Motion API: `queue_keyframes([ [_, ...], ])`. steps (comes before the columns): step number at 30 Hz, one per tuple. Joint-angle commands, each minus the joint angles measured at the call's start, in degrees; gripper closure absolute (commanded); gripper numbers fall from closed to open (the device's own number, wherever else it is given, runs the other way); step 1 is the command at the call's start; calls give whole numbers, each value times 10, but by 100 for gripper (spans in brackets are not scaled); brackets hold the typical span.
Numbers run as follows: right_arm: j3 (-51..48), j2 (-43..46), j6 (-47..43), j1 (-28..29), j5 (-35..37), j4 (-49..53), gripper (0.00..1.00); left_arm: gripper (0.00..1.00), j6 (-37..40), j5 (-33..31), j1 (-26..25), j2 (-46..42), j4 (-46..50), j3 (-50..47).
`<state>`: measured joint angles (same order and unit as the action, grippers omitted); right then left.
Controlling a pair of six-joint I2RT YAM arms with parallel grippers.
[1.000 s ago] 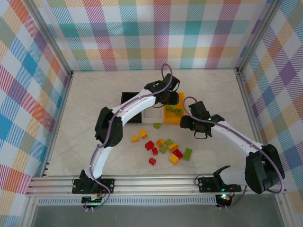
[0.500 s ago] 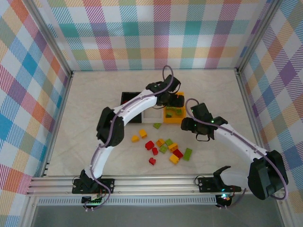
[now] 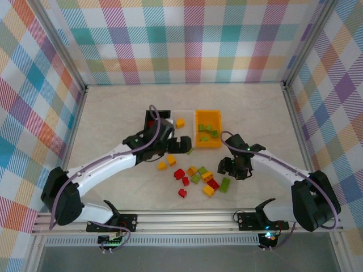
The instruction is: Sort the legos into containers by color
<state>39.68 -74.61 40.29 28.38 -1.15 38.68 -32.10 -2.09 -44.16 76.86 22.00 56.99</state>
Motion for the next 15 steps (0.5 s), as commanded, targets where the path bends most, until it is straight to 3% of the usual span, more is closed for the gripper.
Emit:
queue_keyframes([
  [1, 8, -25, 30, 4, -28, 33, 38, 0, -26, -14, -4, -57, -32, -54],
  [8, 10, -79, 44, 36, -44, 69, 40, 0, -36, -37, -4, -138, -18, -131],
  [15, 18, -111, 49, 51, -47, 81, 55, 0, -33, -47, -1, -171, -12, -155],
])
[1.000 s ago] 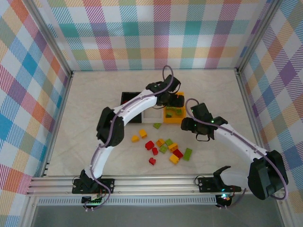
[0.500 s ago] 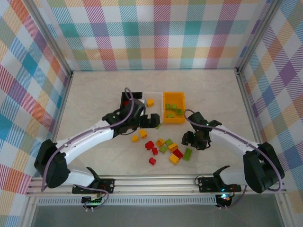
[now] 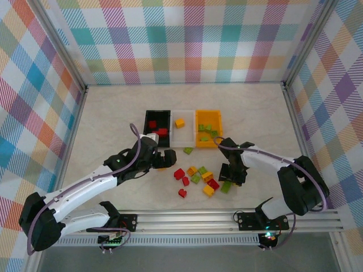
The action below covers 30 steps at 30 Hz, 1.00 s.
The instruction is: Sort the legos into containers by color
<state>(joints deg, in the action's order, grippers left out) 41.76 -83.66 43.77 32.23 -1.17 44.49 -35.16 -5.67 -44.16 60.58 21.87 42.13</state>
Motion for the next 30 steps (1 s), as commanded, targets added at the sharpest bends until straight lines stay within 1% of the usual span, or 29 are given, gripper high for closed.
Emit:
queue_keyframes([
  [1, 2, -20, 14, 14, -46, 24, 58, 0, -2, -10, 0, -6, -10, -6],
  [4, 14, -8, 10, 15, -37, 22, 65, 0, 0, -11, 1, -3, -5, -7],
  [8, 40, 21, -8, 15, -14, 30, 68, 0, 1, -14, 2, -3, 5, -9],
  [13, 111, 56, -65, 8, 54, 36, 69, 0, 5, -19, 3, -7, 24, -13],
  [16, 174, 50, -113, 3, 111, 0, 70, 0, 2, -22, 2, -13, 32, -21],
  [20, 260, -16, -148, -10, 169, -68, 69, 0, -5, -23, 3, -27, 35, -33],
  [24, 343, -116, -179, -28, 191, -132, 68, 0, -8, -24, 3, -38, 51, -36],
  [28, 433, -210, -205, -33, 205, -142, 66, 0, -13, -26, 3, -44, 66, -43],
  [30, 474, -253, -207, -36, 214, -129, 65, 0, -17, -27, 3, -48, 70, -48],
])
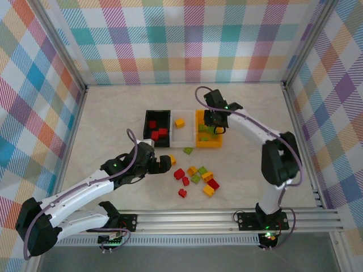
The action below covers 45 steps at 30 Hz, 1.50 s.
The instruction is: Sort the legos into containers by color
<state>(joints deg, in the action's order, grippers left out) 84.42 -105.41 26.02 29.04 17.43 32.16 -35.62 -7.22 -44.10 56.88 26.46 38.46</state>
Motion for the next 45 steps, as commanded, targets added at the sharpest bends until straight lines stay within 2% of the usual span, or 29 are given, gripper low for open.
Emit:
queue_keyframes([
  [1, 61, -49, -29, -5, 29, -3, 63, 0, -14, -13, 2, -14, 26, -13],
  [2, 70, -61, -28, -7, 30, 1, 61, 0, -15, -14, 3, -17, 28, -14],
  [6, 82, -69, -29, -8, 19, -9, 37, 0, -14, -13, 3, -21, 29, -16],
  [10, 61, -30, -28, -5, 0, -24, 31, 0, -10, -17, 4, -12, 25, -17],
  [13, 20, 20, -24, 4, -12, -41, 30, 0, -10, -11, 9, 12, 17, -13],
  [18, -70, 91, -1, 23, -27, -75, 30, 13, 22, 13, 26, 105, -14, 16],
  [23, -134, 130, 17, 24, -36, -90, 30, 12, 64, 11, 26, 223, -9, 57],
  [31, -164, 163, 16, 23, -26, -102, 31, 24, 74, -44, 27, 313, -29, 77],
  [37, -168, 172, 12, 23, -23, -103, 31, 28, 89, -53, 29, 342, -64, 84],
  [45, -176, 182, 12, 22, -24, -104, 31, 56, 92, -30, 30, 335, -59, 86],
])
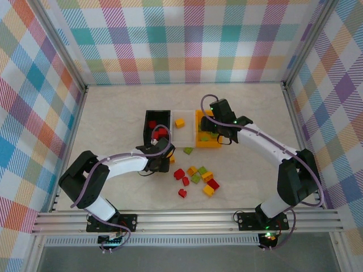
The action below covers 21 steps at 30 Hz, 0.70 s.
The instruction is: Sort the legos into containers by color
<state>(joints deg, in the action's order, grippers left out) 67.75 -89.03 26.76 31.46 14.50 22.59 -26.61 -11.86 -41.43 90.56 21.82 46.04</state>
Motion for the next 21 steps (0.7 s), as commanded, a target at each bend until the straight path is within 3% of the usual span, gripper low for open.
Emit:
queue_keyframes([
  [1, -10, 19, 5, -3, 6, -9, 31, 58, -1, 20, 3, -9, -5, 9],
  [7, -23, 32, 10, -4, 3, -12, 31, 66, -27, 52, 3, -101, 49, 14],
  [11, -46, 47, 22, -3, -8, -21, 31, 67, -23, 59, 5, -106, 84, 99],
  [21, -112, 87, 43, -3, -20, -21, 31, 68, 9, 18, 34, 135, 102, 402],
])
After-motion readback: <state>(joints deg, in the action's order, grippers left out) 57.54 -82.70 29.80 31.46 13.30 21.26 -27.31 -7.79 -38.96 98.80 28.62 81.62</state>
